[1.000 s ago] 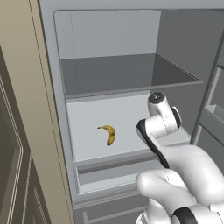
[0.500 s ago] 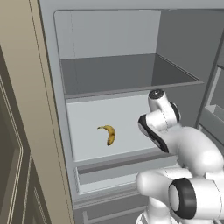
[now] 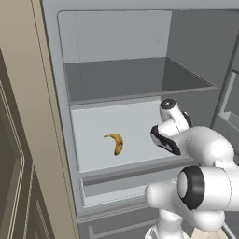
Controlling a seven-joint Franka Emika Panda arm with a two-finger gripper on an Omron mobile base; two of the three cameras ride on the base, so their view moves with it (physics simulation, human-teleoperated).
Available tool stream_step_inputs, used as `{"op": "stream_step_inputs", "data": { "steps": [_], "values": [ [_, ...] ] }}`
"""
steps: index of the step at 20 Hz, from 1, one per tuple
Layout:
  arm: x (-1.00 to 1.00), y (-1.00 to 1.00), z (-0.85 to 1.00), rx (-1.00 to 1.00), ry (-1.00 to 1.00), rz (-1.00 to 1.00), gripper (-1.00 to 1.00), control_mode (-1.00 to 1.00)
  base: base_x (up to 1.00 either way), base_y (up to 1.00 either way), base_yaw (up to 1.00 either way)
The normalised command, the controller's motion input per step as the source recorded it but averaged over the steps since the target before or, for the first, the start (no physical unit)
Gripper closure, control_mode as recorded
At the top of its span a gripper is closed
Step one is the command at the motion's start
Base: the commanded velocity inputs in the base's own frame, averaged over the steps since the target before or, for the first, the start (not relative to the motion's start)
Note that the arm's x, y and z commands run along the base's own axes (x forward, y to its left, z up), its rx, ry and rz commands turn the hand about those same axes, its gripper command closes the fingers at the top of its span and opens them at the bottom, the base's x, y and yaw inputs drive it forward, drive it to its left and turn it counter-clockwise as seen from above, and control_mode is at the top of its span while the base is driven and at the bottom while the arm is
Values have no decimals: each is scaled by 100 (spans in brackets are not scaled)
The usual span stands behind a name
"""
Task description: Open the fridge, remove the banana, lemon, and fish, and place them on any counter.
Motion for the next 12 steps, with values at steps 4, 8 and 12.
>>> {"op": "stream_step_inputs", "data": {
  "steps": [4,8,12],
  "values": [
    [27,-8,-14,0,0,0,-100,-100,0,0,0],
    [25,-9,-10,0,0,0,-100,-100,0,0,0],
    [22,-13,-15,0,0,0,-100,-100,0,0,0]
  ]
}}
